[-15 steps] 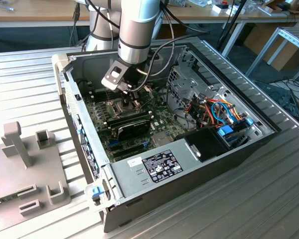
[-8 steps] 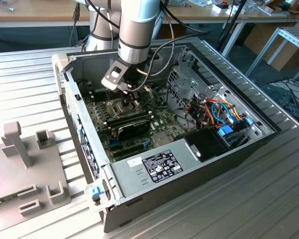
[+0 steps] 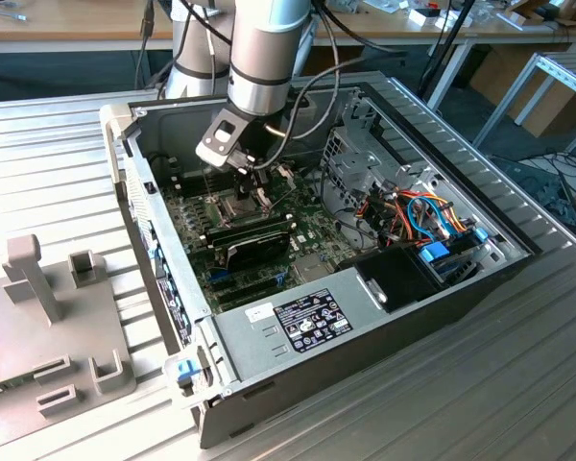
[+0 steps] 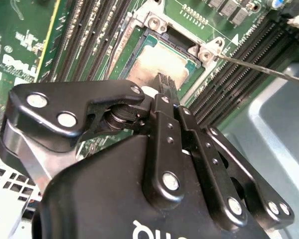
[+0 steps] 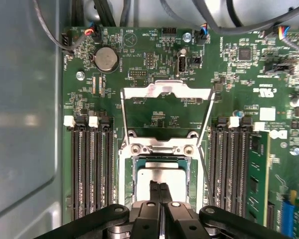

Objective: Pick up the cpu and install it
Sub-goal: 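Place the cpu into insertion slot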

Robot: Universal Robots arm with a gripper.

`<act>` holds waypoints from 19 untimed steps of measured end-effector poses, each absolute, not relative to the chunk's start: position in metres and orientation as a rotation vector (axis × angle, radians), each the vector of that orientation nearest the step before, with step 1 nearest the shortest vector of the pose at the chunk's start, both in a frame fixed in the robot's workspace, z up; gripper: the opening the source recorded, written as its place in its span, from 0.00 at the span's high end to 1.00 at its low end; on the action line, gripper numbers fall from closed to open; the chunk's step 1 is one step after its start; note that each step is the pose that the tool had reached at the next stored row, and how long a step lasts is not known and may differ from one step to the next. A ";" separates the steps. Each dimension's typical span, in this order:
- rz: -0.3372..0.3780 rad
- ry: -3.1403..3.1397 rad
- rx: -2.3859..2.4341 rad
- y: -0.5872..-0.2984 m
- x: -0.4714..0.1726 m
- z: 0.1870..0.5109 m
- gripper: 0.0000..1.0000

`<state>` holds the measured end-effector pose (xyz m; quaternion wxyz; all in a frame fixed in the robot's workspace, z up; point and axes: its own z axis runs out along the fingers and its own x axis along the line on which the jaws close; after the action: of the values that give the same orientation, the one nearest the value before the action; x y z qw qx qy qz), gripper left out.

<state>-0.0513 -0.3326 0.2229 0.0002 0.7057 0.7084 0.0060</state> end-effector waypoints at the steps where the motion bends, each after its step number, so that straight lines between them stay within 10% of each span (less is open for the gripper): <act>1: 0.019 2.225 2.217 -0.333 -0.051 0.226 0.89; 19: 0.010 2.221 2.213 -0.333 -0.051 0.281 0.89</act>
<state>-0.0513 -0.3325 0.2811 0.0031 0.7057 0.7085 0.0033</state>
